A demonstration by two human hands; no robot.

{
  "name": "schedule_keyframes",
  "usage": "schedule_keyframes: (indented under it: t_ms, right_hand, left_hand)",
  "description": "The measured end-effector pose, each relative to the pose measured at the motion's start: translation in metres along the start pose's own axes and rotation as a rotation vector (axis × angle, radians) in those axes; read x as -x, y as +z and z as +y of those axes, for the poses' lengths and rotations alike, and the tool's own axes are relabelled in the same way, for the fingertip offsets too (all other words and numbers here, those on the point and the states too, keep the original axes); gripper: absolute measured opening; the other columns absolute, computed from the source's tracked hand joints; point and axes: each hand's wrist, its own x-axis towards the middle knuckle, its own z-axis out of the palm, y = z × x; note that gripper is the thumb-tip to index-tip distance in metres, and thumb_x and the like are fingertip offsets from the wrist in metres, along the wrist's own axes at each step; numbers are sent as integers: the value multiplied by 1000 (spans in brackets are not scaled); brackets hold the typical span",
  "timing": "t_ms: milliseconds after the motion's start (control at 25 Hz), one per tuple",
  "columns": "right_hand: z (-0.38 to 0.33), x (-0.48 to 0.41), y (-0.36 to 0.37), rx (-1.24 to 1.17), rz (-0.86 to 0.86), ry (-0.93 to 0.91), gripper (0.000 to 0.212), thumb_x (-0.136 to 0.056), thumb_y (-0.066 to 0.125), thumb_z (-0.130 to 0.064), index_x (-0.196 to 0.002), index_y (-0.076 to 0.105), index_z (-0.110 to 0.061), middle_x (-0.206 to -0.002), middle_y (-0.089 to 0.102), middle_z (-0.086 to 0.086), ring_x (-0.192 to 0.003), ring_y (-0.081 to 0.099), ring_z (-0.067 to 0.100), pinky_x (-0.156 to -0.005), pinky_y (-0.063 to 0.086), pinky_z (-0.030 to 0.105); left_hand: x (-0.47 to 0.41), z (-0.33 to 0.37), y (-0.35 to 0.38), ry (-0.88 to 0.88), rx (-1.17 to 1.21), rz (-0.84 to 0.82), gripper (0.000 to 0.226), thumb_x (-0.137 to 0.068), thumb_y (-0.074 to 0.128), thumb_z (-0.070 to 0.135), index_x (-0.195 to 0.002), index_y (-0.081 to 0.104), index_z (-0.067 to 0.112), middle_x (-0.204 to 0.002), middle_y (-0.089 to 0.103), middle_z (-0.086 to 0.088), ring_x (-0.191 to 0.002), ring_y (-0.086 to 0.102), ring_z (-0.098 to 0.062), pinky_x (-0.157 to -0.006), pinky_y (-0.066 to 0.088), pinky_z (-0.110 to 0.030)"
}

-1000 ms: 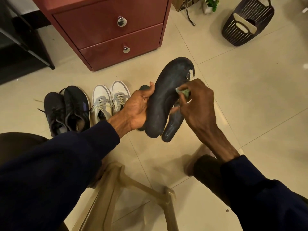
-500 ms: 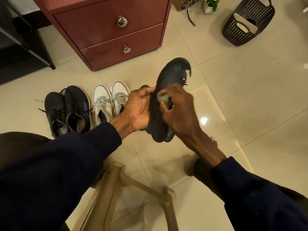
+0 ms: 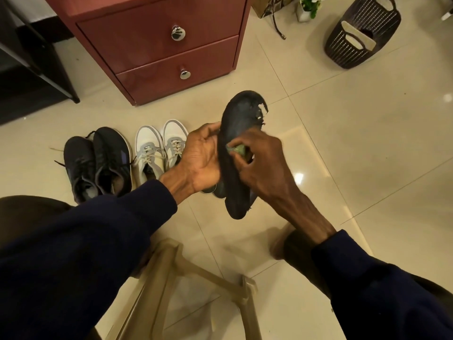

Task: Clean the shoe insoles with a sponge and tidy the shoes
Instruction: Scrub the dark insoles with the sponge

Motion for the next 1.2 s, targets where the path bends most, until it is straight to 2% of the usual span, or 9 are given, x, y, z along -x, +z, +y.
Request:
schedule_keyframes:
  t_ms: [120,280,480,720,800,920,1000,1120,1200]
  right_hand:
    - [-9,5,4,29,-114,-87,16,-84,76,-4,-100,76,-6,-99,72,11,-90,67,25,-84,53,30]
    - [29,-9,-19,155,134,133,13,-82,76,1,-94,75,-2,-93,69,16,-87,64,32,-78,52,38]
    - [-8,5,11,2,-46,-65,15,-85,75,-1,-100,75,-3,-97,72,14,-87,68,26,-82,53,27]
    - [26,-4,-1,24,131,98,18,-89,76,-10,-106,74,-5,-104,71,12,-93,68,25,-86,58,39]
    - [5,2,10,18,95,-11,19,-84,76,1,-103,73,0,-101,72,17,-91,69,31,-85,59,45]
    - [-15,6,21,52,35,-232,33,-66,85,13,-96,72,9,-93,72,26,-84,71,44,-80,60,51]
    - [-5,1,16,92,7,-207,37,-65,89,7,-98,72,8,-95,72,26,-85,70,44,-80,59,50]
    - [13,-2,8,174,21,-40,34,-72,87,0,-103,73,5,-101,71,25,-88,69,43,-82,59,48]
    - [13,-1,9,182,50,-27,30,-74,85,1,-101,73,5,-99,71,24,-87,68,42,-81,58,46]
  left_hand:
    - [-1,-1,-1,-24,-29,-1,59,-101,46,57,-132,64,11,-129,68,-14,-115,67,-29,-105,51,-44]
    - [-2,-6,2,-18,-15,23,55,-106,44,48,-143,57,9,-136,63,-13,-122,61,-30,-116,41,-48]
    - [2,0,1,-43,-42,99,49,-101,50,55,-107,72,11,-99,69,-10,-85,67,-25,-82,56,-34]
    - [1,-5,4,-39,-104,101,67,-97,44,70,-114,74,12,-111,75,-15,-102,71,-30,-96,57,-46]
    - [1,-2,4,-41,-67,60,80,-95,37,76,-115,74,8,-116,72,-19,-106,70,-33,-93,58,-44]
    - [0,3,-1,-77,-8,-96,106,-87,39,84,-145,47,-3,-152,45,-27,-141,45,-39,-120,34,-52]
    - [0,4,1,-69,-16,-69,92,-84,56,77,-131,53,-1,-141,52,-18,-129,52,-34,-116,39,-50]
    - [4,2,5,-24,-79,63,59,-93,56,65,-105,72,10,-101,70,-12,-90,68,-27,-91,55,-40]
    - [3,0,7,-7,-132,152,51,-95,56,59,-100,76,13,-94,74,-10,-84,70,-26,-84,57,-37]
